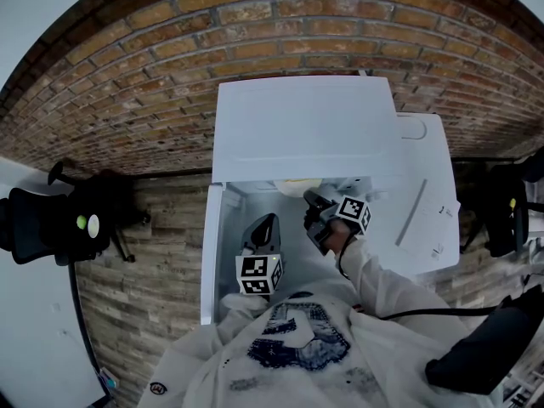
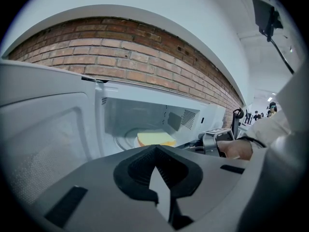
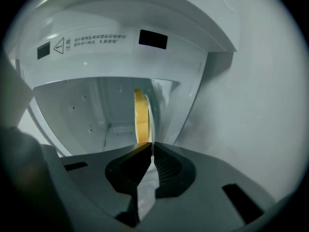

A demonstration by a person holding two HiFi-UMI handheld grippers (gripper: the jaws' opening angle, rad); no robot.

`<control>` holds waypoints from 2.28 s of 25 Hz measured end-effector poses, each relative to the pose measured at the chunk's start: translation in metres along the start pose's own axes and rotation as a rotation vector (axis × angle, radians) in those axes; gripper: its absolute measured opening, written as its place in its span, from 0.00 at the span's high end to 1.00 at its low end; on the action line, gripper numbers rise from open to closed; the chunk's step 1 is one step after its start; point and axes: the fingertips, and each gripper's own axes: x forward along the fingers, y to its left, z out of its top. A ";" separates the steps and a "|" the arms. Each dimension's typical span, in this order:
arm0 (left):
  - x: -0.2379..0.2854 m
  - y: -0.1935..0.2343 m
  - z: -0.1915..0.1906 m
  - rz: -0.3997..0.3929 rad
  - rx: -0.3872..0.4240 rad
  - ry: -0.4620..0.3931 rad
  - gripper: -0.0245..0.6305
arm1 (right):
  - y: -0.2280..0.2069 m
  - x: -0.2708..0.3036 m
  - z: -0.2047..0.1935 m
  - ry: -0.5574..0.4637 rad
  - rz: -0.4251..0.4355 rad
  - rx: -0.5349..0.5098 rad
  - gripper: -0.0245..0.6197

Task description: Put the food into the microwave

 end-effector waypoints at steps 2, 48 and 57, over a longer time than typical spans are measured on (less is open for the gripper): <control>0.001 0.000 0.001 -0.001 0.002 0.000 0.95 | 0.001 0.003 0.001 0.000 -0.001 -0.001 0.92; -0.011 -0.003 0.002 -0.012 0.006 -0.006 0.95 | 0.011 0.017 -0.001 0.003 0.045 -0.017 0.85; -0.010 -0.005 0.002 -0.015 0.004 -0.002 0.95 | 0.010 0.015 0.008 -0.017 0.050 -0.018 0.80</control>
